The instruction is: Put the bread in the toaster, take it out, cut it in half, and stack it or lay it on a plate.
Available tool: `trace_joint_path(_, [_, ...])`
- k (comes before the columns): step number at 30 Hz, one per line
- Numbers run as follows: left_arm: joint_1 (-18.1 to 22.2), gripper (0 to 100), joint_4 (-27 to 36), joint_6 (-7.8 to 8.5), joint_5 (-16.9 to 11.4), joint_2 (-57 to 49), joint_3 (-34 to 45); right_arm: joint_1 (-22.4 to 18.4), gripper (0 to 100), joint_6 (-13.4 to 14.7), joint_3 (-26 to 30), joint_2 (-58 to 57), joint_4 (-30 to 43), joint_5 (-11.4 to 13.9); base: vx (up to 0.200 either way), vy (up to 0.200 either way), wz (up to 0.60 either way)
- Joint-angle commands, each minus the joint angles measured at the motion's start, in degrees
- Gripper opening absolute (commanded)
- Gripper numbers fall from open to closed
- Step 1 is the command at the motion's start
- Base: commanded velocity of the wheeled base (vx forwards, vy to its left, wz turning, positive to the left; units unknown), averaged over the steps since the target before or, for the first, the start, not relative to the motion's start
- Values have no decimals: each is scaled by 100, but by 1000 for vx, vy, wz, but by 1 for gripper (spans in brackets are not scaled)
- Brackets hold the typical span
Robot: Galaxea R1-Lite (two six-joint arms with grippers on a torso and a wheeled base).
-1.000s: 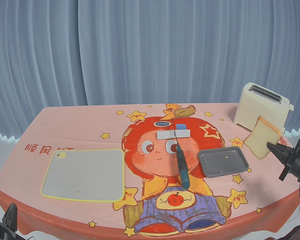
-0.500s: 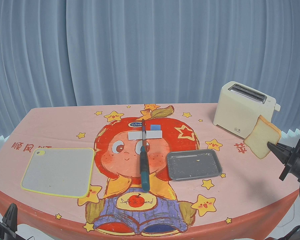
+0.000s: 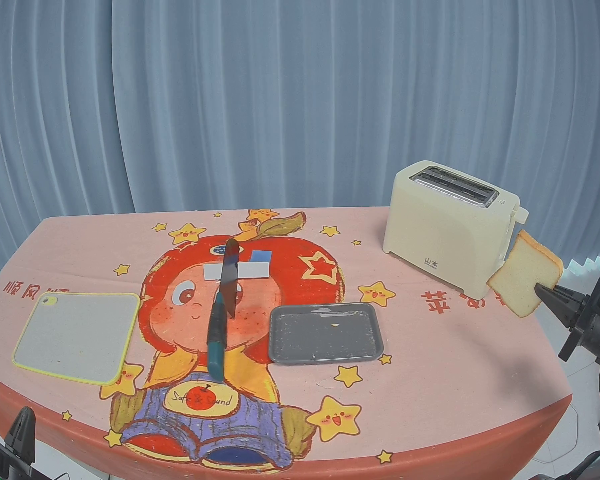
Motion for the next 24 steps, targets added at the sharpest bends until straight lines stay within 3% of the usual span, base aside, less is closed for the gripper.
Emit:
trace_joint_path(1, [8, 0, -1, -4, 6, -93, 101, 2, 0, -2, -4, -57, 4, 7, 0, 0, 0])
trace_joint_path(24, [8, 0, -1, -4, -3, -93, 101, 2, 0, -2, -31, -101, 4, 25, 0, 0, 0])
